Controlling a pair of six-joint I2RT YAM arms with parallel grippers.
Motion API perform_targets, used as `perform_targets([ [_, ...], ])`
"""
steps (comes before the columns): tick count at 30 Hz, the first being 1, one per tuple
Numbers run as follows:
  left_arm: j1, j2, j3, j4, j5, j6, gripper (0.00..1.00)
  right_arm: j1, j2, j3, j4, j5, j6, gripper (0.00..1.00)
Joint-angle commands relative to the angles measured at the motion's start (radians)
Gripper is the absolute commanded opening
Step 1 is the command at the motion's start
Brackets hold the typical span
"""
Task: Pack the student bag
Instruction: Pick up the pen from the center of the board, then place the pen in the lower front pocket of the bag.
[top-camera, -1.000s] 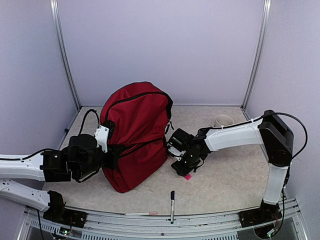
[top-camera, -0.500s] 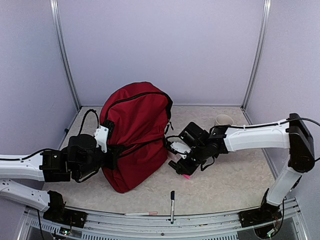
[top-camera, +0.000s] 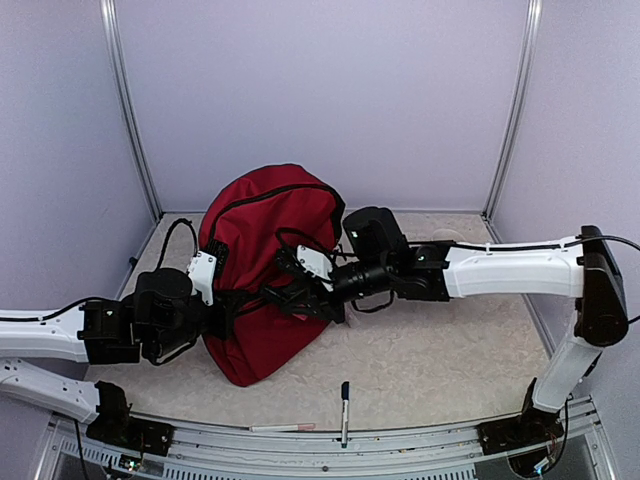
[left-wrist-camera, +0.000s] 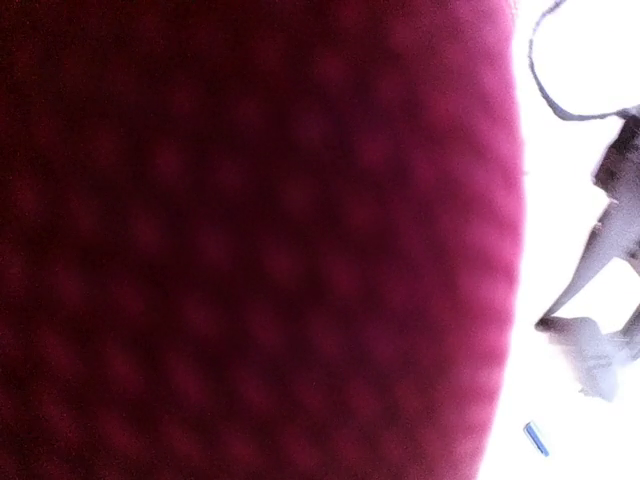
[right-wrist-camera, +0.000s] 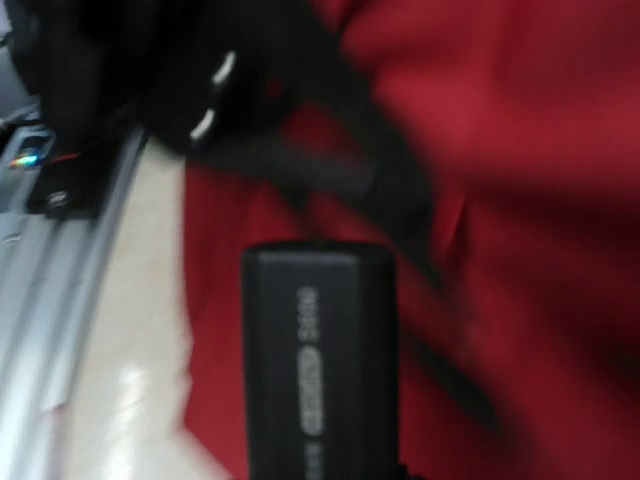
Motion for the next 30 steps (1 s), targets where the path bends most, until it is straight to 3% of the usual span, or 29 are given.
perform_targets([
  [1,-0.005,-0.028,0.032,0.025,-0.002,0.02,0.0,-0.01,0.108,0.136,0.052,0.042,-0.193,0.09],
  [16,-0.007,-0.025,0.074,0.001,0.112,0.08,0.0,-0.059,0.168,0.086,0.424,0.149,-0.445,0.09],
  [30,-0.006,-0.04,0.069,0.033,0.158,0.104,0.0,-0.078,0.264,-0.084,0.457,0.316,-0.524,0.1],
])
